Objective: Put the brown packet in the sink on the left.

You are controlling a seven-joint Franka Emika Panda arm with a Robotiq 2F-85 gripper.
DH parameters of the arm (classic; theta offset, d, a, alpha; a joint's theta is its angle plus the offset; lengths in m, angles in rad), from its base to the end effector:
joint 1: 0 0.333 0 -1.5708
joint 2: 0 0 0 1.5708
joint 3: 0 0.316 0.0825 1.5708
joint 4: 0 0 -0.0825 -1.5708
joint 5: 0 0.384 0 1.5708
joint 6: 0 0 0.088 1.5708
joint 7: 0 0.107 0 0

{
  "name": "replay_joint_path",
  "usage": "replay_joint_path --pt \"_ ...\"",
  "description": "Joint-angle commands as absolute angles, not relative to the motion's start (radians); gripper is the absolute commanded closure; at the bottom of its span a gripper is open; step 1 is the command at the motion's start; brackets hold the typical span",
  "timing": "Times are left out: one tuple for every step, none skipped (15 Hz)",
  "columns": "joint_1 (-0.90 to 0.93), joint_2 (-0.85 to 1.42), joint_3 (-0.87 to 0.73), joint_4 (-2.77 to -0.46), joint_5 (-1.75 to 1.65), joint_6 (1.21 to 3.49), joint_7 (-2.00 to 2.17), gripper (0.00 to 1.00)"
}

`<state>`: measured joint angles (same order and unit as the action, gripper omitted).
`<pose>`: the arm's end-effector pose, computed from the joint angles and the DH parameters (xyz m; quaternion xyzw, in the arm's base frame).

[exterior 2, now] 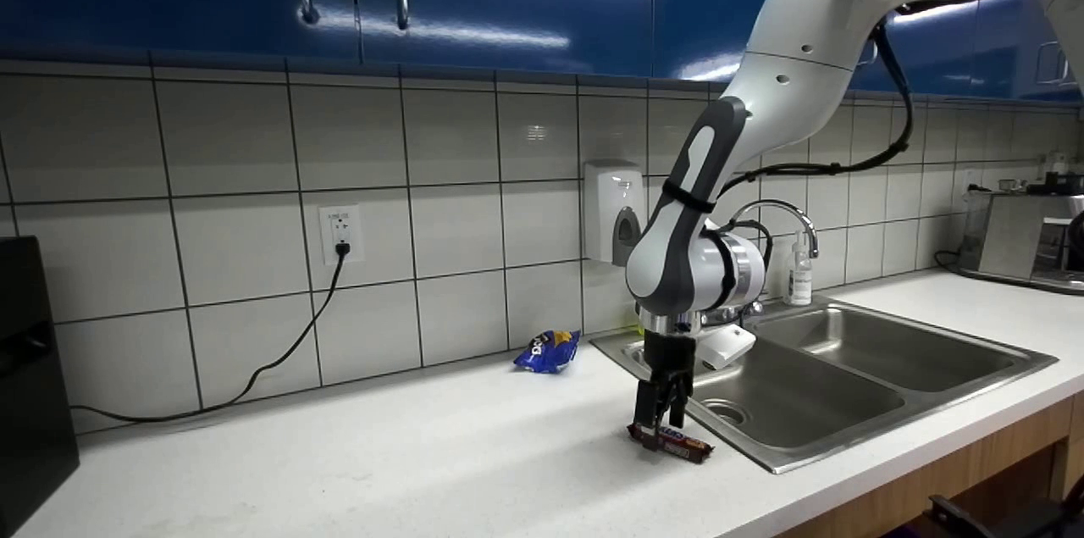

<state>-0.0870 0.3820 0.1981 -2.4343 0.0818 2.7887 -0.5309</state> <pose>0.4782 0.0562 0.1520 -0.9609 -0.2720 0.0007 0.0518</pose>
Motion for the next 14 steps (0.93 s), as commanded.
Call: replay_joint_path --pt "-0.113 0.394 0.21 -2.426 0.058 2.805 -0.542 0.0" --pt "-0.113 0.395 0.21 -2.425 0.058 2.805 -0.541 0.0" --pt "-0.111 0.395 0.208 -2.424 0.055 2.804 -0.539 0.0" --pt "-0.11 0.396 0.206 -2.423 0.053 2.805 -0.537 0.24" --pt "-0.111 0.398 0.206 -2.421 0.053 2.803 -0.535 0.26" --pt "-0.111 0.4 0.205 -2.42 0.053 2.802 -0.534 0.35" --pt "-0.11 0.401 0.203 -2.418 0.052 2.802 -0.532 0.42" --pt "-0.111 0.403 0.203 -2.417 0.052 2.801 -0.532 0.51" --pt "-0.112 0.405 0.204 -2.416 0.053 2.8 -0.532 0.58" --pt "-0.112 0.406 0.203 -2.415 0.052 2.801 -0.531 0.67" --pt "-0.113 0.407 0.203 -2.413 0.052 2.8 -0.53 0.73" --pt "-0.113 0.408 0.203 -2.412 0.053 2.799 -0.53 0.82" --pt "-0.112 0.409 0.201 -2.412 0.052 2.799 -0.528 0.89" --pt "-0.112 0.409 0.201 -2.411 0.052 2.798 -0.528 0.95"
